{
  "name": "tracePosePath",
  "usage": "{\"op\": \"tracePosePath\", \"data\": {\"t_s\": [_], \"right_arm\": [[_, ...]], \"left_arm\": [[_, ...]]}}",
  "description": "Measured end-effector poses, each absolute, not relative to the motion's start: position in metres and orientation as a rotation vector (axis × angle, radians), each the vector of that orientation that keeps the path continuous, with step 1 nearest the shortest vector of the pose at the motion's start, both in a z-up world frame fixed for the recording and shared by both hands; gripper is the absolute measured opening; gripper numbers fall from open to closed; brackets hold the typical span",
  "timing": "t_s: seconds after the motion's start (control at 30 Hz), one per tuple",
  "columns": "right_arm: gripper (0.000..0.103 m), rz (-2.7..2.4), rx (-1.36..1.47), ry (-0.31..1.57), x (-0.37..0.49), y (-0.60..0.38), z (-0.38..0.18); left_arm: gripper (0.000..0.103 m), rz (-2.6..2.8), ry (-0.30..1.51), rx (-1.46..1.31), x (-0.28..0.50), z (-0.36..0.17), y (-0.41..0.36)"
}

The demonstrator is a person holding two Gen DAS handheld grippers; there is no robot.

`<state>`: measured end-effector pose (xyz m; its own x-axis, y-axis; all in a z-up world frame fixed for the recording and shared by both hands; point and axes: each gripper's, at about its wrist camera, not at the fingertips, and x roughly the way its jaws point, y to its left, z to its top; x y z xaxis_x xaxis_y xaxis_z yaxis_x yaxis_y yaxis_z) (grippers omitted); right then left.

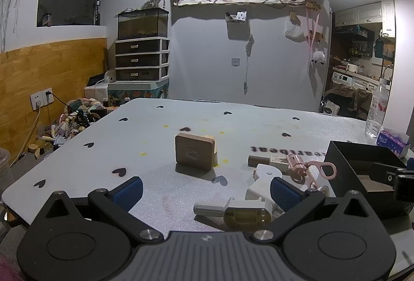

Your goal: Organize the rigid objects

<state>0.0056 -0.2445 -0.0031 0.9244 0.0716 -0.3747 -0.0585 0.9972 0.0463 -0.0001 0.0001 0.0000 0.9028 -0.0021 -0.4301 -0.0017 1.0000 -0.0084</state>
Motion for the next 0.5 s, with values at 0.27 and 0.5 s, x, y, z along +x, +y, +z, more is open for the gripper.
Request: {"op": "tracePosePath", "data": {"t_s": [0.27,0.5], "right_arm": [[0.103,0.067,0.034,0.387,0.0055,-0.2448,-0.0029],[0.103,0.066,0.033,0.386,0.0053,-0.2435,-0.0023]], "left_arm": [[0.103,-0.001,0.445,-0.009,-0.0001,0.0001,0.0001],[0.103,0.000,0.444,-0.008,-0.0001,0.0000,0.0001]]}}
